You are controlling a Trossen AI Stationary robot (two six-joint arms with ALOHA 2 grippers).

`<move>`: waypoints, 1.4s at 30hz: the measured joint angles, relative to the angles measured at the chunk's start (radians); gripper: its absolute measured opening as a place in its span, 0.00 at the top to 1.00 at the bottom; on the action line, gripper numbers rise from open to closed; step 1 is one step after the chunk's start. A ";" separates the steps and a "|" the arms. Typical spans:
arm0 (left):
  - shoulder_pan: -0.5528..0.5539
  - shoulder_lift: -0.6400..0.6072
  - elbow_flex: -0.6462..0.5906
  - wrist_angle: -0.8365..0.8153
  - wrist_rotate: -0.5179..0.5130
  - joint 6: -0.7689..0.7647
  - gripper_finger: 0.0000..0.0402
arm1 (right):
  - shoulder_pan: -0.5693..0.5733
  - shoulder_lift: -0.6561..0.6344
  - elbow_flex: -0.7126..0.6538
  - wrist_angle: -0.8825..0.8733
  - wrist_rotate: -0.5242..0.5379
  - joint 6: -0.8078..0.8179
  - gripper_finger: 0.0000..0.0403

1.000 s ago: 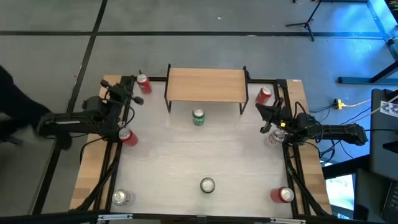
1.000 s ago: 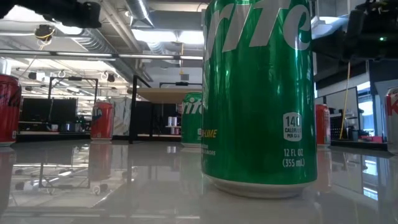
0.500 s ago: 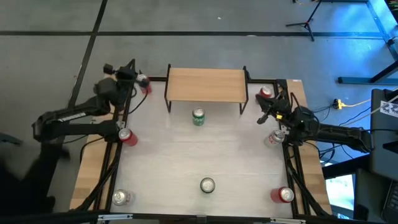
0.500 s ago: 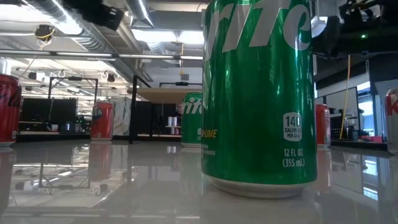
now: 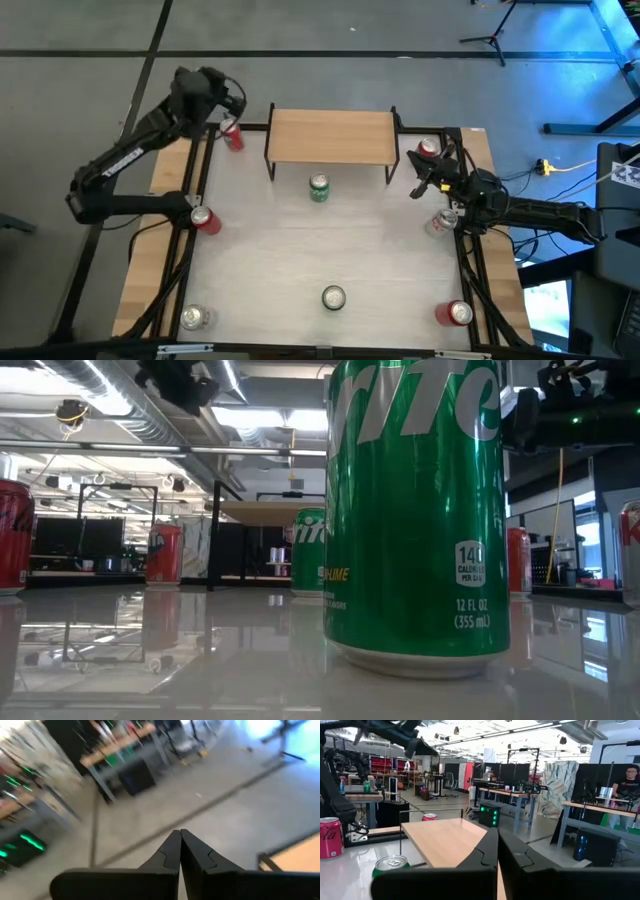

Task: Place canned beverage on shelf
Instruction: Put the left red soda can on the shelf

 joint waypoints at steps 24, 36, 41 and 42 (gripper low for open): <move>0.231 0.321 0.077 -0.380 0.289 -0.089 0.87 | 0.001 0.000 -0.001 -0.008 -0.072 0.000 0.99; 0.308 0.320 0.077 -0.477 0.438 -0.143 0.46 | 0.001 0.000 -0.001 -0.017 -0.077 -0.003 0.99; 0.319 0.320 0.077 -0.479 0.414 -0.139 0.35 | 0.001 0.000 -0.001 -0.017 -0.089 -0.003 0.99; 0.317 0.320 0.077 -0.468 0.387 -0.130 0.34 | 0.001 0.000 -0.001 -0.017 -0.089 -0.003 0.99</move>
